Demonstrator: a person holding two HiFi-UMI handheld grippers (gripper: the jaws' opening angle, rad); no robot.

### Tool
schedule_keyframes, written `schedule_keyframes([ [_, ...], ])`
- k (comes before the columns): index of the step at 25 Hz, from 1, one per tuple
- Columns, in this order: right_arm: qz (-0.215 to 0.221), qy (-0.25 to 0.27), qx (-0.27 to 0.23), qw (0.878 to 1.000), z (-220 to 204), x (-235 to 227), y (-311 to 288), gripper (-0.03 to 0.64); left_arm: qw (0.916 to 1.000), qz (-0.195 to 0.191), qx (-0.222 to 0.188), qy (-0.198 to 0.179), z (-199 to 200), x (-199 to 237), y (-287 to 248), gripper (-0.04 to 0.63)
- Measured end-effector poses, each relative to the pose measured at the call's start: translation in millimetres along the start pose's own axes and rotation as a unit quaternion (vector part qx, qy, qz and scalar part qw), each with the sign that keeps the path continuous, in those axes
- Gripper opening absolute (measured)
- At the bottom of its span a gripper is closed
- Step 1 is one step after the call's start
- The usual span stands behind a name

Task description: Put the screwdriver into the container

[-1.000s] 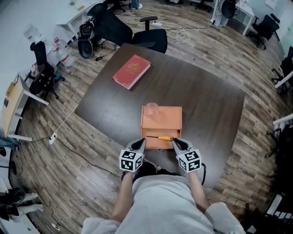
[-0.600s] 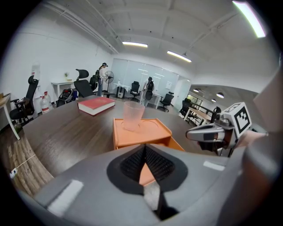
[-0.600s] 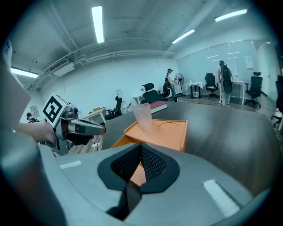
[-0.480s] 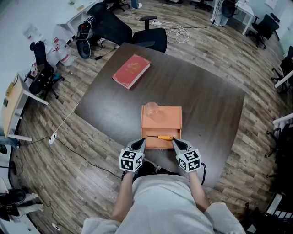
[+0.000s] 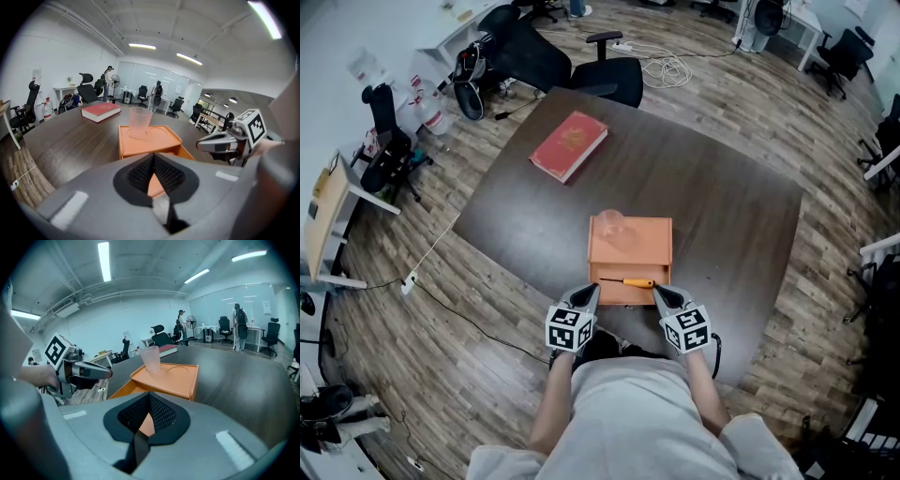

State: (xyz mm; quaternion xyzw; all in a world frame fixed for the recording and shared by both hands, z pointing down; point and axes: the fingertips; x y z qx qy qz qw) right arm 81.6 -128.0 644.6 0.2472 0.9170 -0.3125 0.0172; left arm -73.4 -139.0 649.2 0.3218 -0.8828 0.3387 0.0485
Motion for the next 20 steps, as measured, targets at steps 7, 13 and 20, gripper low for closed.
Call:
schedule_keyframes([
  [7,0.01,0.004,0.008,1.0,-1.5,2.4,-4.7,0.002,1.0,0.001,0.003,-0.001,0.4,-0.8,-1.4,0.052],
  [13,0.014,0.007,0.013,1.0,-3.7,4.2,-4.2,0.002,1.0,0.003,0.004,-0.001,-0.3,-2.8,-0.2,0.052],
  [20,0.023,0.004,0.016,1.0,-7.1,8.6,-8.6,0.002,1.0,0.004,0.006,0.003,-5.6,-0.4,-1.5,0.052],
])
Point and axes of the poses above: the fingertips, and each gripper's own axes: y backward along the fingers, x to its left, z out of its top, and after that the axes turned 6 degrees about -z, right-handed
